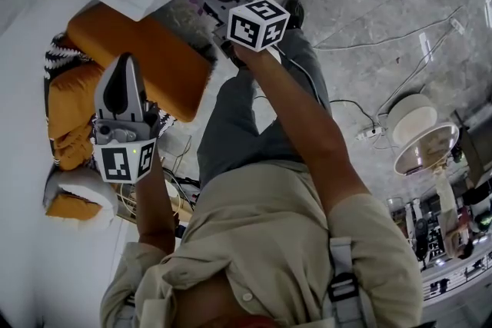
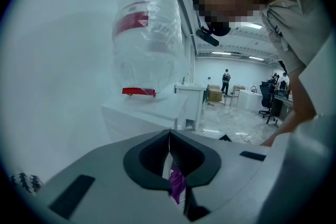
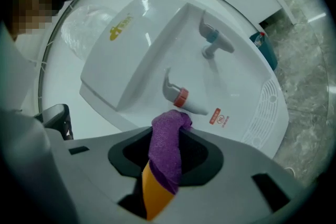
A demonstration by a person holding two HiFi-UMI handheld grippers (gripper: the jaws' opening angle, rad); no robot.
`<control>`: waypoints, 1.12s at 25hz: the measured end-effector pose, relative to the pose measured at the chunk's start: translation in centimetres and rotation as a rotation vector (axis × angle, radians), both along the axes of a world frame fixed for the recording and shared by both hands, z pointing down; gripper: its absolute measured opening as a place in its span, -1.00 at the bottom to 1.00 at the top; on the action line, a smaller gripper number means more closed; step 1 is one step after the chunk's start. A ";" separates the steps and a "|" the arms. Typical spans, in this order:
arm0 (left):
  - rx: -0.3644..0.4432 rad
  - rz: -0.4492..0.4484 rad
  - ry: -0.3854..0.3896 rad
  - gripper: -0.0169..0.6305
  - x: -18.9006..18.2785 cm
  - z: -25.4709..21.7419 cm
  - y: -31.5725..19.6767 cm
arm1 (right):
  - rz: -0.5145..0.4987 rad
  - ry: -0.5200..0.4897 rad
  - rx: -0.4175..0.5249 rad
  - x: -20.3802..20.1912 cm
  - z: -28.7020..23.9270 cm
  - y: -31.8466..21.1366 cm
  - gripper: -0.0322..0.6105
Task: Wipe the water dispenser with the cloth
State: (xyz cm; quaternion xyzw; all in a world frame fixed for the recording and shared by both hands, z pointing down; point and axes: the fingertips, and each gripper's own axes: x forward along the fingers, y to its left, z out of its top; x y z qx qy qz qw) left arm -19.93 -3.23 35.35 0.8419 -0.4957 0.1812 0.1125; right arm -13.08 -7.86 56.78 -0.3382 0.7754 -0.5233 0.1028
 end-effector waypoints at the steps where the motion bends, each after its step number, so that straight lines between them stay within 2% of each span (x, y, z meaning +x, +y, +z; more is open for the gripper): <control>1: 0.001 0.000 0.000 -0.89 -0.1 0.0 0.0 | -0.012 0.021 0.026 -0.2 -0.4 0.1 -0.48; 3: 0.002 -0.001 0.000 -0.89 -0.1 -0.1 0.0 | -0.056 0.110 0.112 -0.5 -1.1 0.3 -0.48; 7: 0.006 -0.007 -0.002 -0.89 0.0 -0.1 -0.1 | -0.211 0.389 0.371 -1.1 -1.1 0.6 -0.48; 12: -0.003 -0.023 -0.005 -0.89 -0.1 0.6 0.0 | -0.359 0.545 0.511 -1.3 1.2 0.2 -0.47; 16: -0.008 -0.032 -0.011 -0.89 -0.1 0.7 -0.1 | -0.409 0.670 0.536 0.2 4.1 -1.1 -0.47; 21: -0.010 -0.052 -0.016 -0.89 -0.3 1.0 -0.4 | -0.456 0.786 0.615 1.9 5.2 -4.5 -0.47; 24: -0.010 -0.056 -0.015 -0.89 0.0 0.8 -0.5 | -0.413 0.833 0.587 4.3 5.7 -6.7 -0.47; 28: 0.000 -0.064 -0.016 -0.89 0.2 0.4 -0.8 | -0.273 0.853 0.488 9.4 6.2 -11.1 -0.47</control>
